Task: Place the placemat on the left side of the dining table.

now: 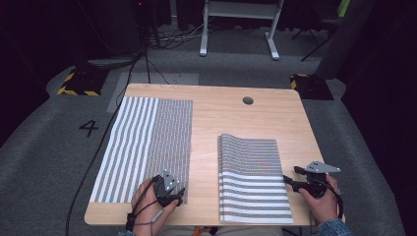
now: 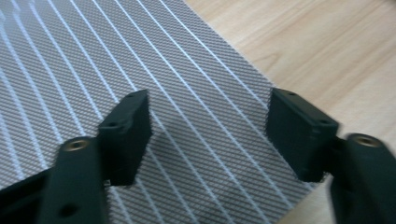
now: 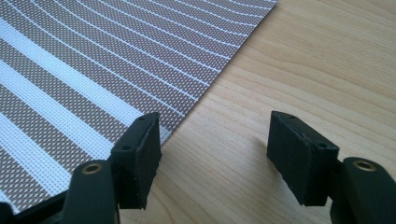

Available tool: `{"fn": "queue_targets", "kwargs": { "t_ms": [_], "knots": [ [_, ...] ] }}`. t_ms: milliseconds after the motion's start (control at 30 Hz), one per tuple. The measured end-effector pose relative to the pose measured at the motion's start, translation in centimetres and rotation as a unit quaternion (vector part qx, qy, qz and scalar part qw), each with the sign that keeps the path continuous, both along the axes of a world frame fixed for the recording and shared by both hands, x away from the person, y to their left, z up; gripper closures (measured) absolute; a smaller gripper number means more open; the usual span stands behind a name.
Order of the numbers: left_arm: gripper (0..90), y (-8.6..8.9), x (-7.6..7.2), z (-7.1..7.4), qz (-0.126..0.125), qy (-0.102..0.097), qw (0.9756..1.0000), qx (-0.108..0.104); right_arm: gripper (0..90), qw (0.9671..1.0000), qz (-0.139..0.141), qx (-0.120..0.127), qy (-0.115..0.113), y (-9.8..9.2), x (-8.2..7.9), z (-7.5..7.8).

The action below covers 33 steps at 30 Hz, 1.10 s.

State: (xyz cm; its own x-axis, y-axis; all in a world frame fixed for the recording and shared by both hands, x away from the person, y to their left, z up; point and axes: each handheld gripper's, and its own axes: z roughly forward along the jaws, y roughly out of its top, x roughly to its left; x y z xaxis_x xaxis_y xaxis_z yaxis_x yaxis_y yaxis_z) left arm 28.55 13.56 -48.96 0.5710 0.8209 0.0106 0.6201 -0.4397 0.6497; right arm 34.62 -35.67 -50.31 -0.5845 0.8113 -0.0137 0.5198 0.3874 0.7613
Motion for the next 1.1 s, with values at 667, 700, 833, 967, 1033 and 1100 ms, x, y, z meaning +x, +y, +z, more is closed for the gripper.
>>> {"fn": "queue_targets", "kwargs": {
  "t_ms": [667,700,833,967,1033,1100],
  "knots": [
    [29.4,-5.1,-2.2,3.7,-0.125,-0.091,0.9831,-0.098,34.8,1.0000,0.000,0.001,0.001,0.0,0.0,0.0],
    [29.1,-5.4,-2.2,3.6,-0.132,-0.090,0.9820,-0.101,34.8,1.0000,0.000,0.001,0.001,0.0,0.0,0.0],
    [29.5,-6.3,-2.4,1.8,-0.155,-0.073,0.9798,-0.102,34.8,1.0000,0.000,0.001,0.001,0.0,0.0,0.0],
    [29.8,-7.2,-2.6,0.0,-0.177,-0.059,0.9788,-0.086,34.7,1.0000,0.000,0.001,0.001,0.0,0.0,0.0],
    [29.7,-7.6,-2.8,-0.5,-0.180,-0.060,0.9784,-0.082,34.8,1.0000,0.000,0.001,0.001,0.0,0.0,0.0],
    [29.5,-7.9,-2.9,-1.0,-0.184,-0.059,0.9778,-0.082,34.8,1.0000,0.000,0.001,0.001,0.0,0.0,0.0]
  ]
}}
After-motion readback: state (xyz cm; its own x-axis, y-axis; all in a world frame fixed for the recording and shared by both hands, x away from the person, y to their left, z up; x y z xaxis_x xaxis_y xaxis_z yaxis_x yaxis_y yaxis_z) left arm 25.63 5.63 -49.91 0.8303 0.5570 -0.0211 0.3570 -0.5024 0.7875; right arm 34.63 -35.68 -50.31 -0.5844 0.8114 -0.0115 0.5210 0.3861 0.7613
